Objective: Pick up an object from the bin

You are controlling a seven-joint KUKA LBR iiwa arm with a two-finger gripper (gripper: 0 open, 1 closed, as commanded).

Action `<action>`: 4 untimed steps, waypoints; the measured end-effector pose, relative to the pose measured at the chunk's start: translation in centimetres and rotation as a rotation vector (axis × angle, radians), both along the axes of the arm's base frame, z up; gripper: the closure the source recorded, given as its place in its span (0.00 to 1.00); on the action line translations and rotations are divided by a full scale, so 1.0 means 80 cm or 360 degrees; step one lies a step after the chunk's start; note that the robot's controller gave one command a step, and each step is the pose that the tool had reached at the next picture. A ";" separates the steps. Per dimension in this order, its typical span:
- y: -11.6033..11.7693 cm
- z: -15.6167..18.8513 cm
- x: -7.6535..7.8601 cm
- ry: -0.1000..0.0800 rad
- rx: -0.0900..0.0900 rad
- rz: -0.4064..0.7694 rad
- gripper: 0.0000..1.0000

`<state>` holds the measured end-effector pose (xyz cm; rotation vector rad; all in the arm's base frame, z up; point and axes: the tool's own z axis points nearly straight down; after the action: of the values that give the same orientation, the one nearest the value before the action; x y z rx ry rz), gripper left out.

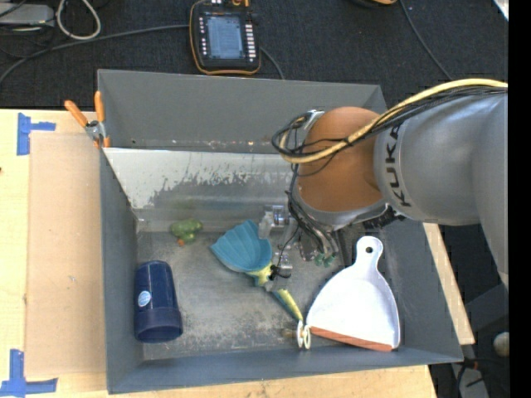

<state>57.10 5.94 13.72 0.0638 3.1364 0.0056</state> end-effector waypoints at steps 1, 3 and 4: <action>-0.010 -0.048 -0.016 0.0022 -0.0004 -0.0727 0.00; -0.010 -0.084 -0.016 0.0008 0.0000 -0.1068 1.00; -0.010 -0.084 -0.016 0.0008 0.0000 -0.1067 1.00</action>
Offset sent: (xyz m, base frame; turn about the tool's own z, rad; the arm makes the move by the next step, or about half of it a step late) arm -0.0110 0.0177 -0.0672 0.3140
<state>55.84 5.17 7.00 1.0938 2.9442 0.0024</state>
